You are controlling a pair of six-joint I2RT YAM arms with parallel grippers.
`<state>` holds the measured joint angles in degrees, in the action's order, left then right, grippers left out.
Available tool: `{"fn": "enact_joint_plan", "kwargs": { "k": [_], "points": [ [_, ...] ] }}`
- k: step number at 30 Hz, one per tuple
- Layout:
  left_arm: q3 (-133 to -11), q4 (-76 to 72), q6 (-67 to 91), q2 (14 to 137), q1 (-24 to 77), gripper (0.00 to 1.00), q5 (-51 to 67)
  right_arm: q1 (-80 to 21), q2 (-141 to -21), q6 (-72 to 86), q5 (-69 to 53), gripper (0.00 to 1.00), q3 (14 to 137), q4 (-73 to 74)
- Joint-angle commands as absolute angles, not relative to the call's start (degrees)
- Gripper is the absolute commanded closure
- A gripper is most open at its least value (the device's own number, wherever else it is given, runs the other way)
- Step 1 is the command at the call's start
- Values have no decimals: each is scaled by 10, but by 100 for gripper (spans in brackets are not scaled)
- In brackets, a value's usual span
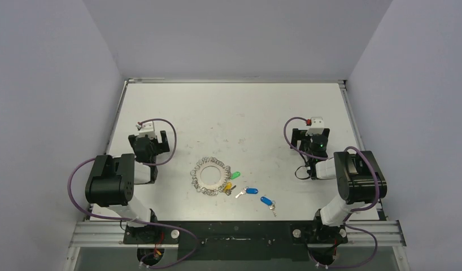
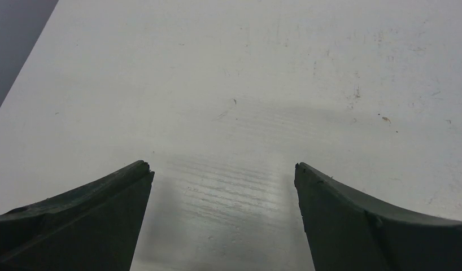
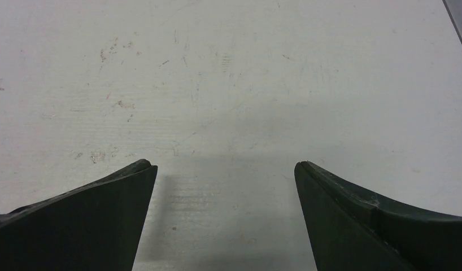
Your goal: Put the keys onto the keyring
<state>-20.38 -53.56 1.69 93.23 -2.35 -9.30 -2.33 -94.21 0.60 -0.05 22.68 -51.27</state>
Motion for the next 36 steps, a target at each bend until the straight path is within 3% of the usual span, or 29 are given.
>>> {"fn": "enact_joint_plan", "kwargs": {
  "k": [1,10,11,13,15,19,21,24,28,36],
  "points": [
    [-209,-549,12,924,-27,3,-83,-25,-932,4,-6,0,228,-526],
    [-207,-533,3,905,-20,3,-92,-28,-931,8,13,0,230,-526],
    [-213,-496,-9,877,-12,3,-91,-29,-918,15,22,0,240,-509],
    [-256,-337,-13,769,16,3,-102,-28,-852,5,-23,0,312,-334],
    [-331,-155,125,699,21,3,-127,-26,-799,44,-80,0,416,-135],
    [-453,108,250,623,17,3,-69,-26,-757,94,-242,0,505,-9],
    [-463,179,252,594,16,3,-25,-25,-725,125,-224,0,496,21],
    [-446,239,299,556,9,3,-51,-22,-678,196,-154,0,446,23],
    [-423,262,330,524,4,3,-20,-2,-599,326,-32,0,378,75],
    [-370,235,343,537,4,3,173,28,-545,376,-73,0,308,126]
  ]
}}
